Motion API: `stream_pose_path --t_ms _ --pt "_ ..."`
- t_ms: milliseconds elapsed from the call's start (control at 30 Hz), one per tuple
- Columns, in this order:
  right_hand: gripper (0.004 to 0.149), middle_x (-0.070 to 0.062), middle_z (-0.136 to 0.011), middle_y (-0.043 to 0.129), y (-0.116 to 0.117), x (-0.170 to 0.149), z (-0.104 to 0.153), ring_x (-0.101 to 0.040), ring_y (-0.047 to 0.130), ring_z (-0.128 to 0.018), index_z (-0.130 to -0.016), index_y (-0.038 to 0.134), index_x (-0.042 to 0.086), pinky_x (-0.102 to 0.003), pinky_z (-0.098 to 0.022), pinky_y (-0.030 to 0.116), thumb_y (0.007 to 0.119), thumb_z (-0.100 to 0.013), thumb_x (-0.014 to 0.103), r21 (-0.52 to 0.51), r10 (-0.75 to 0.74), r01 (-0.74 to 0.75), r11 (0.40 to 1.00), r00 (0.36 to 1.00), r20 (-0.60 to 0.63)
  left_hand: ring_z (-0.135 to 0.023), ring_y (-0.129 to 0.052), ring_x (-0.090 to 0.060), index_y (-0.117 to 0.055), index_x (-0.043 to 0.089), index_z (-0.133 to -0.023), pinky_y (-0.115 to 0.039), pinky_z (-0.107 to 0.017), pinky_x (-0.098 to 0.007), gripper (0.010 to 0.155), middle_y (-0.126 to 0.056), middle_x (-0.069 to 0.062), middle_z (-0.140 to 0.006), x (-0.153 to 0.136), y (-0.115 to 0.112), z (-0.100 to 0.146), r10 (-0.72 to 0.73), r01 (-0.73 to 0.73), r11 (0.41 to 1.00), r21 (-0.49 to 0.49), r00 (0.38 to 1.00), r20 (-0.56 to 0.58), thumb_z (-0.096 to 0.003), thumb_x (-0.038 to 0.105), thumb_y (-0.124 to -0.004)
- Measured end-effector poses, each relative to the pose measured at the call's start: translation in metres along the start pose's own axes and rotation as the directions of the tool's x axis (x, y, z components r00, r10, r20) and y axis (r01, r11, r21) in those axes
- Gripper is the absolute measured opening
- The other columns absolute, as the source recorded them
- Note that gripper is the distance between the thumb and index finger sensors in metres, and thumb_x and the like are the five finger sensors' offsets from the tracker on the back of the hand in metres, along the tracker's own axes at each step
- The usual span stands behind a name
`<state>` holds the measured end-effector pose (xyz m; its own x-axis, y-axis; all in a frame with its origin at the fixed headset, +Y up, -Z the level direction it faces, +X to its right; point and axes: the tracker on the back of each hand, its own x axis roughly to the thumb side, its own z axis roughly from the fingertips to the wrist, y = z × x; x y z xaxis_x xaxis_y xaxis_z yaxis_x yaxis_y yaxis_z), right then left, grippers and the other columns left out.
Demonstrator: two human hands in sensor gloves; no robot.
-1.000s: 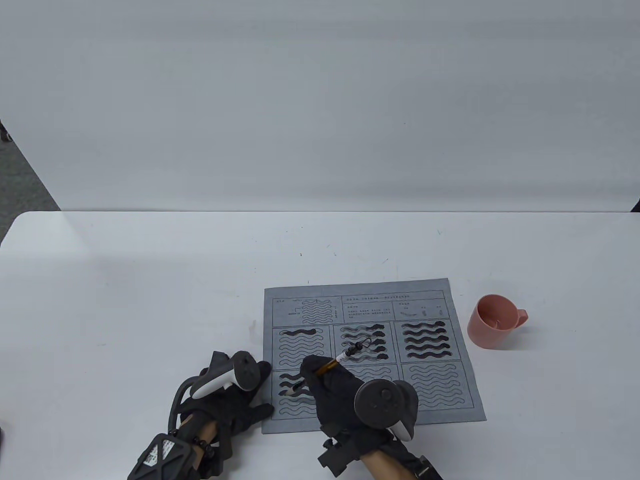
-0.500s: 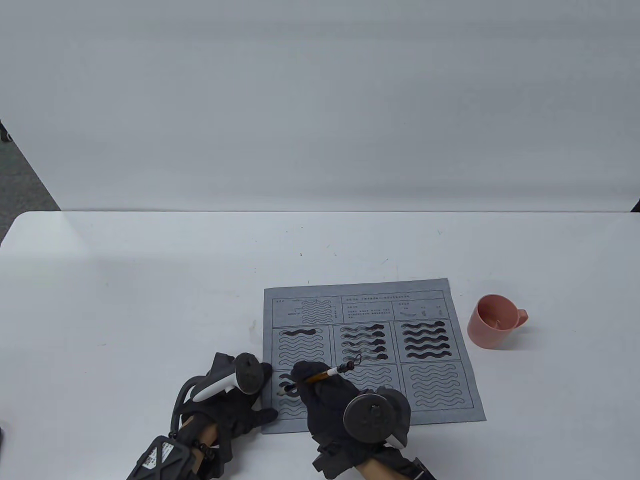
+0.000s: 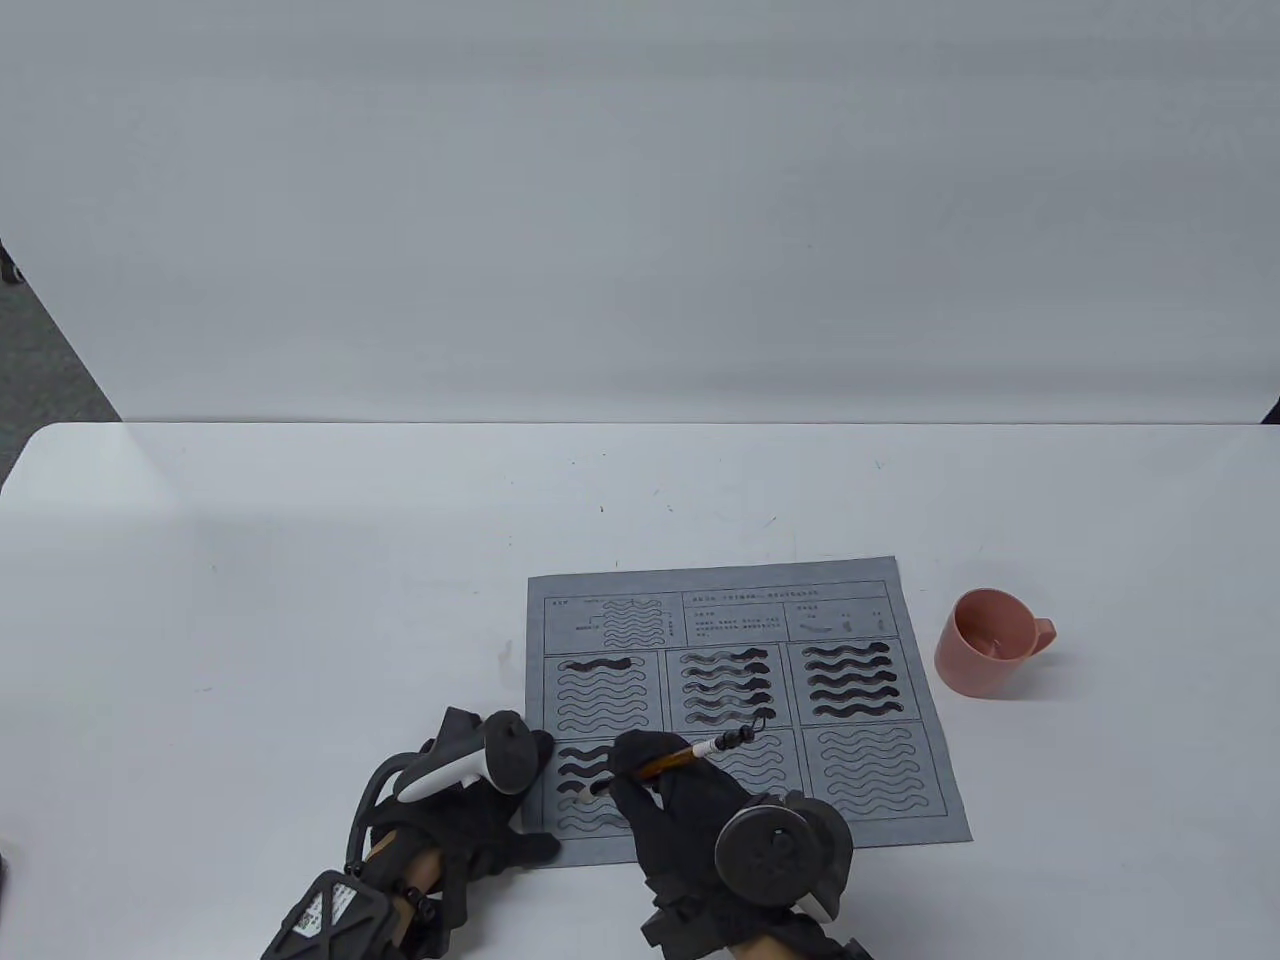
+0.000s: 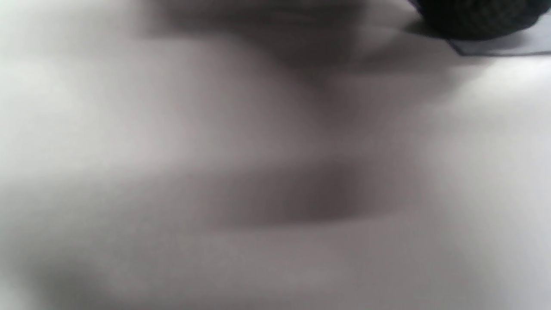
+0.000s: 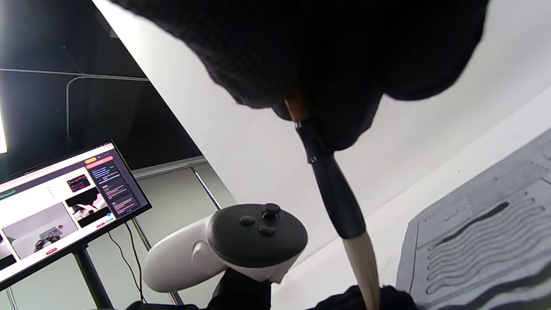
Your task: Trace patterns on water writing practice cloth with Chinese brush
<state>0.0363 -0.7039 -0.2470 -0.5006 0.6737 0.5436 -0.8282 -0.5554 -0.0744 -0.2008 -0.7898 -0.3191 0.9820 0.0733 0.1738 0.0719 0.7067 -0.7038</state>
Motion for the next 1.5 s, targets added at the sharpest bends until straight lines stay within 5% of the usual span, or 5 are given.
stream_pose_path --t_ms 400,1500 --pt "0.040 -0.014 -0.088 0.089 0.026 -0.004 -0.005 -0.035 0.100 -0.072 -0.087 0.071 0.011 -0.058 -0.049 0.083 0.084 -0.049 0.016 0.155 0.051 -0.068 0.986 0.992 0.113 -0.098 0.026 -0.033 0.015 0.050 -0.096 0.003 -0.074 -0.062 0.099 0.029 0.011 -0.104 0.000 0.001 0.001 0.005 -0.005 1.000 -0.024 1.000 -0.012 -0.0380 0.071 -0.062" --pt "0.039 -0.014 -0.090 0.087 0.029 -0.005 -0.003 -0.036 0.098 -0.075 -0.088 0.071 0.012 -0.059 -0.051 0.081 0.080 -0.051 0.018 0.190 0.068 -0.087 0.978 0.992 0.106 -0.098 0.026 -0.033 0.015 0.050 -0.096 0.003 -0.074 -0.062 0.099 0.029 0.010 -0.104 0.002 0.002 0.002 0.008 -0.009 1.000 -0.026 1.000 -0.013 -0.0382 0.071 -0.062"
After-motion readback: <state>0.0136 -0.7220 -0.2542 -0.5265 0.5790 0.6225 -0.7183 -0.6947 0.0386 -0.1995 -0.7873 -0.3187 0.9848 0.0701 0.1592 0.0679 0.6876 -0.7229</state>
